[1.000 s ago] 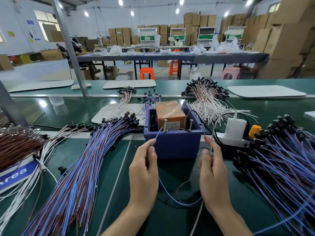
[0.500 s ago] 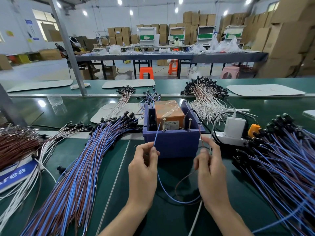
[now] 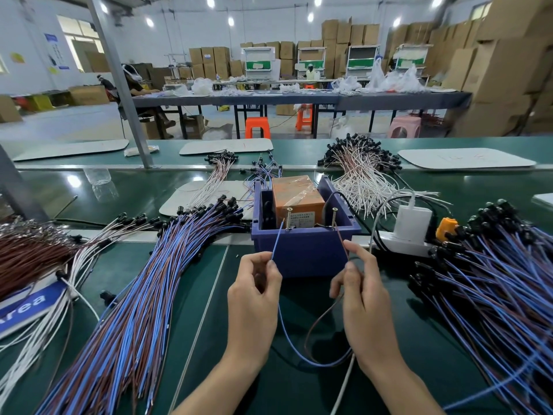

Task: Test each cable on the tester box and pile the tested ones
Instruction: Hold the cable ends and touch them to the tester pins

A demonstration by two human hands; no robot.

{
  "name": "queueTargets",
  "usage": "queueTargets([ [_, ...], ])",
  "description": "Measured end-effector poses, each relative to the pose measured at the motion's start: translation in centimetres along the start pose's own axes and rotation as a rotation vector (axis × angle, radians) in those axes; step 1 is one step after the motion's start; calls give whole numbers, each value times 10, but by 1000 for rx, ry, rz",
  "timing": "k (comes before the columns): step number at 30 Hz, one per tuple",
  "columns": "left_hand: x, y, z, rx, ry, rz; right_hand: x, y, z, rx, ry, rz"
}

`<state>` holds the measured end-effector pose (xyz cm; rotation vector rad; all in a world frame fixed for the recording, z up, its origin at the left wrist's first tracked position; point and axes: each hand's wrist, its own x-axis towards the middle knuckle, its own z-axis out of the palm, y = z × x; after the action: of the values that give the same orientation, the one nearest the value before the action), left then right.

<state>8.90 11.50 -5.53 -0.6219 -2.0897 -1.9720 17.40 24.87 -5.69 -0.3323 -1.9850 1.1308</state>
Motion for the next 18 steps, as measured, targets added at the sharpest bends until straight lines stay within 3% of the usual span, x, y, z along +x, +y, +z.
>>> queueTargets([
  [18, 0, 1, 0, 30, -34, -19, -1, 3, 1, -17, -18, -2],
])
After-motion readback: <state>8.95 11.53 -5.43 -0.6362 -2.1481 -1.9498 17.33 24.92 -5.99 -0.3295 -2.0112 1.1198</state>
